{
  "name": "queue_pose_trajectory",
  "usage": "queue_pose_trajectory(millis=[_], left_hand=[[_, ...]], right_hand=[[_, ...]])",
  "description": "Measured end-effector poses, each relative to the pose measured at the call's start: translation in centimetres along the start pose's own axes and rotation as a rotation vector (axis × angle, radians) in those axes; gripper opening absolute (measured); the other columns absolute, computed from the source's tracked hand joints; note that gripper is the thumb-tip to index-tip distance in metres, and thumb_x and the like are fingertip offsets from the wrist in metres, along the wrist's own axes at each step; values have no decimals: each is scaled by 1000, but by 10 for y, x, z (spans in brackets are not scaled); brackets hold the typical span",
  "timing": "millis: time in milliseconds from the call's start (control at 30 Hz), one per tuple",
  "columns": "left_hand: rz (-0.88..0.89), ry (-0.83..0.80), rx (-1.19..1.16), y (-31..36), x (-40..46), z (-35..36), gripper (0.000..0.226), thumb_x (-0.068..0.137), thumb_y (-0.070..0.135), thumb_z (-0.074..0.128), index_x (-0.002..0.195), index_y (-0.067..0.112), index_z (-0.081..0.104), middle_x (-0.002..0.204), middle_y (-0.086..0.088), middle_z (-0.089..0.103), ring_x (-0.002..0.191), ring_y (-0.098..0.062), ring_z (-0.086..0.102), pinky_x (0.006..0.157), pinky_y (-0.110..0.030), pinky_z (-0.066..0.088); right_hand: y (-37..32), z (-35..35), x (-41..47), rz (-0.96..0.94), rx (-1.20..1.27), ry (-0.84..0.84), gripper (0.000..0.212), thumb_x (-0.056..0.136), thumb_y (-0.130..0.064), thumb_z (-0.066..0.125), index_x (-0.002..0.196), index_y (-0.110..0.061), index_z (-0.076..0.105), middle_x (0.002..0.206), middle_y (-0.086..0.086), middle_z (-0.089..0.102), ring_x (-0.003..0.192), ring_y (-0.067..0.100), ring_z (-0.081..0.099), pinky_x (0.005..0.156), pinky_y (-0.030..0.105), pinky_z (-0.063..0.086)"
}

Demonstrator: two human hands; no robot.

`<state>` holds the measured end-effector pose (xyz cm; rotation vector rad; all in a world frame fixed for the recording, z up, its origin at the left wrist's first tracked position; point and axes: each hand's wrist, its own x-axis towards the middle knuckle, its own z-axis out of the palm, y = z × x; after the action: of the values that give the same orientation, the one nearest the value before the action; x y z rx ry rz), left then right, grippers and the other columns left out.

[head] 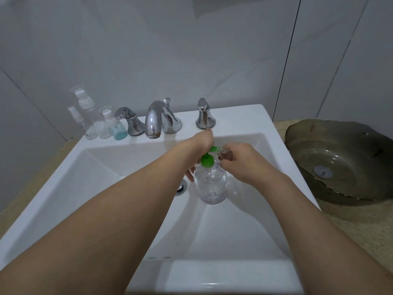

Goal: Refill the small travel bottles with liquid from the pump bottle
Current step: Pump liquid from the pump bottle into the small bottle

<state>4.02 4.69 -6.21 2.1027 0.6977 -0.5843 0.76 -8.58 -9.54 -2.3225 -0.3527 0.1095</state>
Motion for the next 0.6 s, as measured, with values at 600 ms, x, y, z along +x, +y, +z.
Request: queue_pose_trajectory(millis=[600], left_hand=[[263,139,-239,-47,-17,9,76,103,67,17,134,11,58,122,-5,58,118,-27,54,100,-36,36]], right_hand=[[-12,1,-45,95,372,244,5,89,-21,62,90,-22,66,89,-1,70,88,22,67,82,37,53]])
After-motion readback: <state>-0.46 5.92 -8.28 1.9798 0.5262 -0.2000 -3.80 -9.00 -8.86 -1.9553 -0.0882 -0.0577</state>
